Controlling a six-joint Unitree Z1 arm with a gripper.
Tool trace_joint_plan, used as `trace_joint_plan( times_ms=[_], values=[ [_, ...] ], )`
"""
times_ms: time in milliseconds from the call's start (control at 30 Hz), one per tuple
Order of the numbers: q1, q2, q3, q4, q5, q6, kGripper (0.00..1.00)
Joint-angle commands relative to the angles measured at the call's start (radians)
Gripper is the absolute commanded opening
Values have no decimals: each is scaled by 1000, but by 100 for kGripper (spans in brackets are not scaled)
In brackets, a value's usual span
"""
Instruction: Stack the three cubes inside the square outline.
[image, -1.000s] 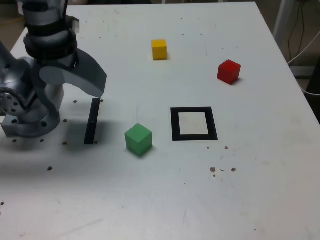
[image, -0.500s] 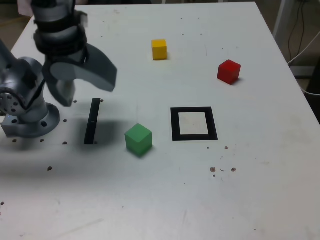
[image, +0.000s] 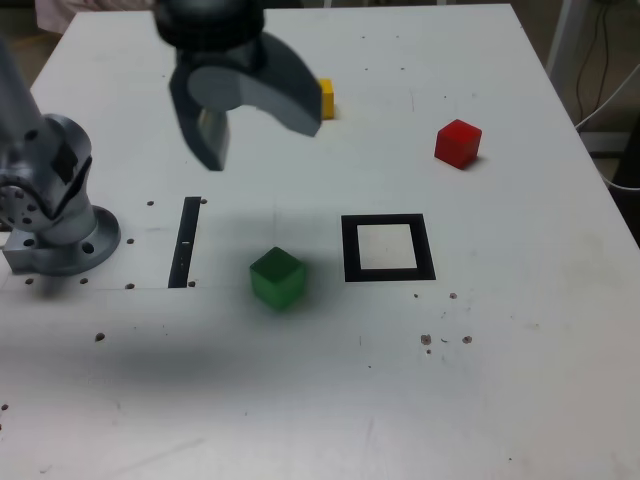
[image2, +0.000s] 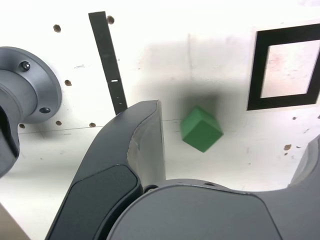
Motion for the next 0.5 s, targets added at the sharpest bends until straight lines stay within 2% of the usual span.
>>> trace_joint_plan(
  times_ms=[0,233,467],
  values=[
    [0,39,-64,30,10,5,99],
    [36,137,-200,58,28,44,99],
    [156,233,-320,72,30,160,99]
  ],
)
